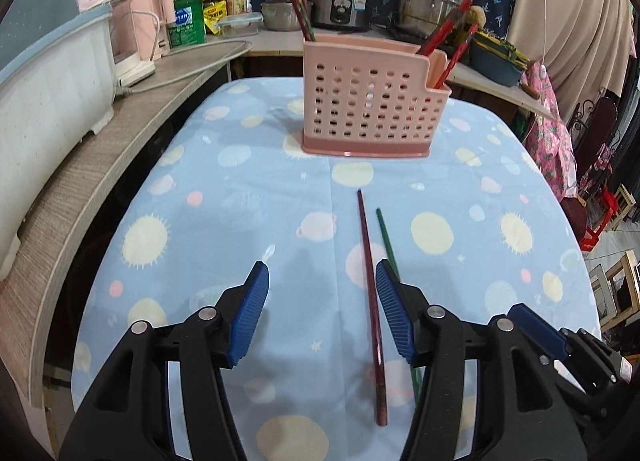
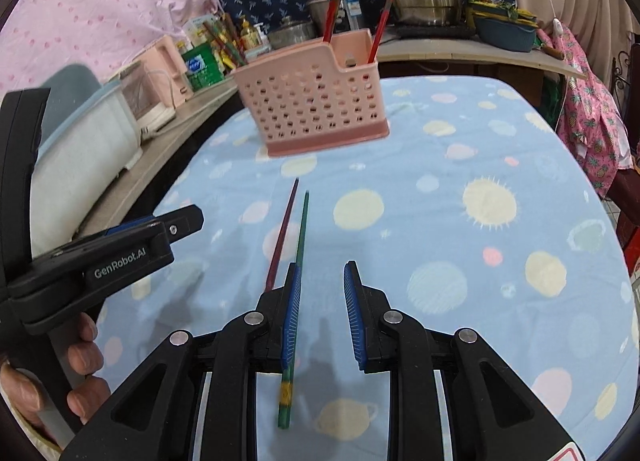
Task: Organize utensils
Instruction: 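Close the right gripper on the green chopstick while the left gripper closes on the dark red chopstick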
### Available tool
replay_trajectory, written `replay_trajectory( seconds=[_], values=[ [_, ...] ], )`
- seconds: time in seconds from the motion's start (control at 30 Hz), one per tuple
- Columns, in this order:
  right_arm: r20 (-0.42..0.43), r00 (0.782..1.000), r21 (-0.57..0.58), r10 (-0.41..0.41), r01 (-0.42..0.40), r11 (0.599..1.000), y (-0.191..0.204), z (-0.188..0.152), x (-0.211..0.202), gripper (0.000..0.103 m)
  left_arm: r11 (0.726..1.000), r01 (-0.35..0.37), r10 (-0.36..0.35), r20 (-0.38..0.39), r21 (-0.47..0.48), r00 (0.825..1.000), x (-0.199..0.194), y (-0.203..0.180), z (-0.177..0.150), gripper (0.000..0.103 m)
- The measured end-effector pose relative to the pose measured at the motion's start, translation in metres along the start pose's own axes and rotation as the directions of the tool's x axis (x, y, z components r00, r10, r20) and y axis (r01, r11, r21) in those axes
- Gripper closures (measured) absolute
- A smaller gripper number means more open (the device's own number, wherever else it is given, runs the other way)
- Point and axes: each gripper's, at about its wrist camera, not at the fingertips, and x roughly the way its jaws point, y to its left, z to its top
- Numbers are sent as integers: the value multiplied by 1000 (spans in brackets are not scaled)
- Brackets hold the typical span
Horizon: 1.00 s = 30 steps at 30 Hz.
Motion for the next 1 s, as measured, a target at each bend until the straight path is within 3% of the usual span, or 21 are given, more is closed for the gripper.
replay_trajectory(
  seconds=[0.33, 0.73, 0.93, 1.0],
  values=[
    [-93, 996, -30, 15, -17, 999, 15, -40, 17, 80, 1000, -9, 9, -65, -14, 998, 8, 12, -32, 48],
    [-160, 987, -54, 11, -20, 998, 19, -65, 27, 81, 1000, 4, -4, -107, 1, 994, 12, 11, -52, 44],
    [-149, 988, -69, -31, 21, 997, 16, -69, 24, 96, 1000, 16, -13, -117, 20, 993, 13, 4, -57, 41],
    [-144, 989, -50, -33, 26, 998, 11, -68, 23, 96, 999, 23, -19, -122, 28, 992, 13, 1, -59, 41]
  ],
)
